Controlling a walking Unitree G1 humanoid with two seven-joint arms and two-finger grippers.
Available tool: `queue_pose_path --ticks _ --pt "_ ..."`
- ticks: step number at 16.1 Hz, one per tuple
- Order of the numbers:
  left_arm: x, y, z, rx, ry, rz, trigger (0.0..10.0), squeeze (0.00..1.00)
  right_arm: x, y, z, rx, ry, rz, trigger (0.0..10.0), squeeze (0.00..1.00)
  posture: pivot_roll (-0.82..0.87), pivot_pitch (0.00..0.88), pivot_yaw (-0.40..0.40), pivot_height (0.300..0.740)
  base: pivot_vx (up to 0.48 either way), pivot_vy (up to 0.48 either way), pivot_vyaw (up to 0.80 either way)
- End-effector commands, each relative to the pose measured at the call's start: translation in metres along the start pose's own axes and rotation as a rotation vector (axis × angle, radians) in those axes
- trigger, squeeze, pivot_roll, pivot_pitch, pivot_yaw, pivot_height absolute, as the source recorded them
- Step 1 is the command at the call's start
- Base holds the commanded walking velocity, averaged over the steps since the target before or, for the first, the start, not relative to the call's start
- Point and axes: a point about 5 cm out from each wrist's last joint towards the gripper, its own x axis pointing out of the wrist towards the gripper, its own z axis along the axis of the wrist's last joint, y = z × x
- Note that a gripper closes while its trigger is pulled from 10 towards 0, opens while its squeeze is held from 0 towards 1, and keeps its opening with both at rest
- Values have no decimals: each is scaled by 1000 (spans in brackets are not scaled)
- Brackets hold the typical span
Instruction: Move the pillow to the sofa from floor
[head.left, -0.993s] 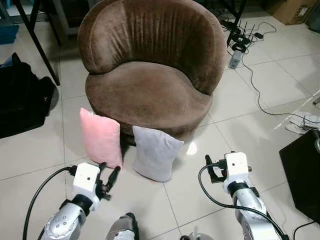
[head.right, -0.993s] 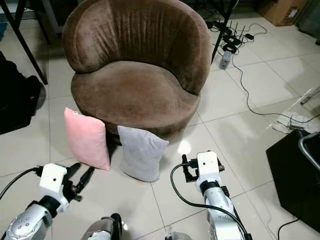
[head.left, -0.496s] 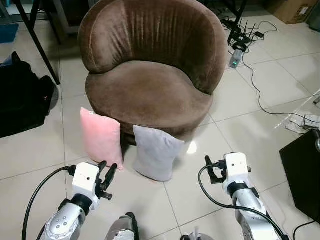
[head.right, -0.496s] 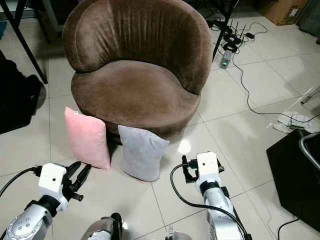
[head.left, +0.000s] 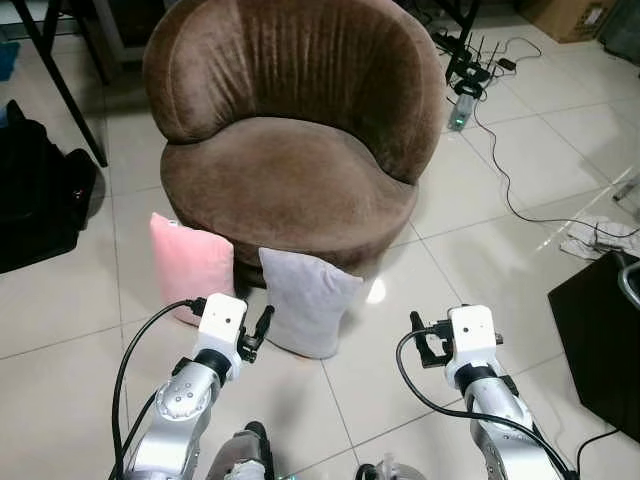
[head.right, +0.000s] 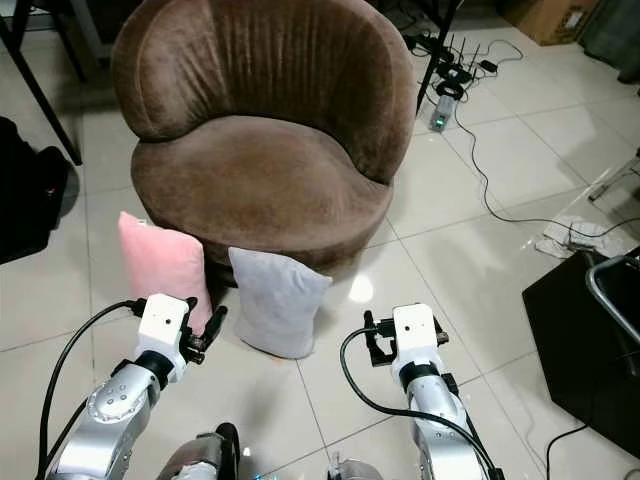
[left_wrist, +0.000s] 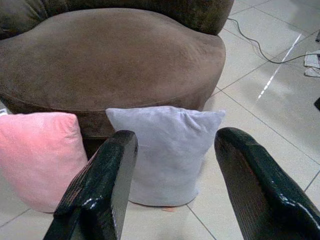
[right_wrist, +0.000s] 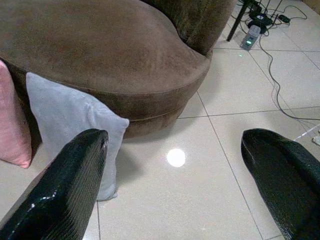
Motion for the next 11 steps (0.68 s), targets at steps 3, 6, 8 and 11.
queue_pose_path --ticks 3,6,8,11 --pt "0 0 -2 16 3 12 10000 1000 -1 -2 -1 -6 13 -9 10000 0 82 180 -74 740 0 0 0" --pt "0 0 -2 21 5 12 10000 1000 0 -2 -1 -6 13 -10 10000 0 83 173 -74 740 0 0 0" --pt "-1 4 0 -11 -12 35 10000 1000 -1 -4 7 17 -44 -9 10000 0 83 173 -74 740 0 0 0" --pt "-11 14 36 -10 -281 66 10000 1000 -8 -14 25 8 -192 -35 10000 0 84 168 -75 740 0 0 0"
